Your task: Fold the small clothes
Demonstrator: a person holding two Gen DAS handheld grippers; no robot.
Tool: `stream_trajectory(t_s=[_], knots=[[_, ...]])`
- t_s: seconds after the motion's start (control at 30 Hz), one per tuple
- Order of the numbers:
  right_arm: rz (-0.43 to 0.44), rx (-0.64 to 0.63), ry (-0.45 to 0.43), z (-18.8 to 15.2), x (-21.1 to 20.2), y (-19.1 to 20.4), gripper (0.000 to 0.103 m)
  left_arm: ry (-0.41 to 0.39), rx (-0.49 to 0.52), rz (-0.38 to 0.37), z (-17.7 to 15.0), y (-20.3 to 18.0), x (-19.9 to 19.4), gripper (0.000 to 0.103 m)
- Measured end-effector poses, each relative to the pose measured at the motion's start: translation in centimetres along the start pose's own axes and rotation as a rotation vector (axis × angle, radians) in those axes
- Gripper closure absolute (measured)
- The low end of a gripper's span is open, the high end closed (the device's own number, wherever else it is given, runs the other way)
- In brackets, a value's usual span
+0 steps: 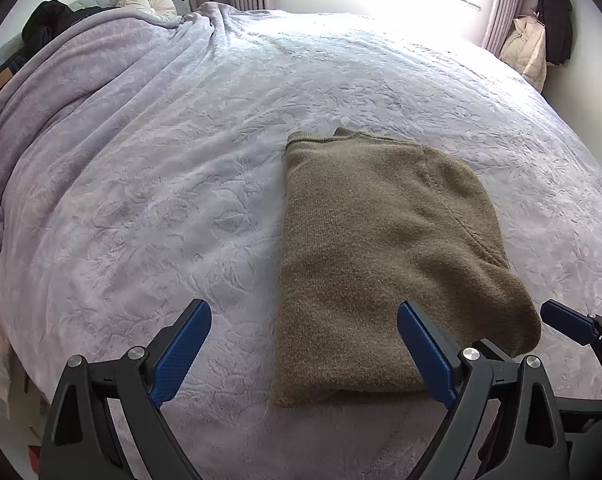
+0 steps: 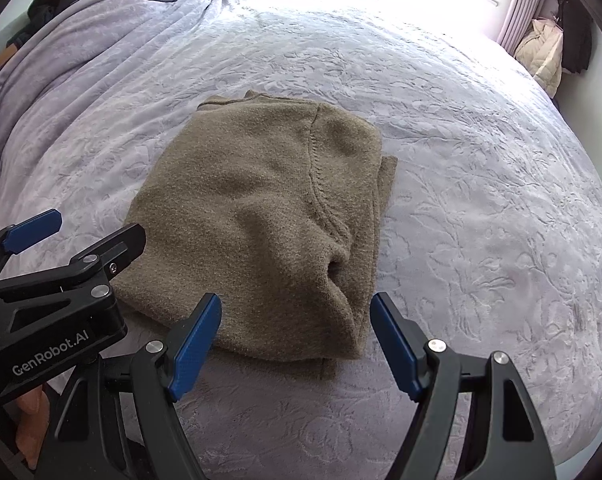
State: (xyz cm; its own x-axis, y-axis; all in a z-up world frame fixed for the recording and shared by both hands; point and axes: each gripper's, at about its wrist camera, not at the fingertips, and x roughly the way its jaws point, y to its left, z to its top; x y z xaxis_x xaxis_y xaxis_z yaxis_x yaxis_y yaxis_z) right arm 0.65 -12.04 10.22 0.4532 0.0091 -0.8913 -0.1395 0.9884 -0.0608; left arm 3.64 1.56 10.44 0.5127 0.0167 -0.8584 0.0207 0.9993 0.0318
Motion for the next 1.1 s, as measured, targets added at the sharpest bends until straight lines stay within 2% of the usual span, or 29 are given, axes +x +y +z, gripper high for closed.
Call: stream_trajectory(t_s=[1.1], knots=[[0.018, 0.007, -0.016, 0.0, -0.7, -0.8, 0.024, 0.011, 0.021, -0.038, -0.1, -1.1, -0.4, 0.008]])
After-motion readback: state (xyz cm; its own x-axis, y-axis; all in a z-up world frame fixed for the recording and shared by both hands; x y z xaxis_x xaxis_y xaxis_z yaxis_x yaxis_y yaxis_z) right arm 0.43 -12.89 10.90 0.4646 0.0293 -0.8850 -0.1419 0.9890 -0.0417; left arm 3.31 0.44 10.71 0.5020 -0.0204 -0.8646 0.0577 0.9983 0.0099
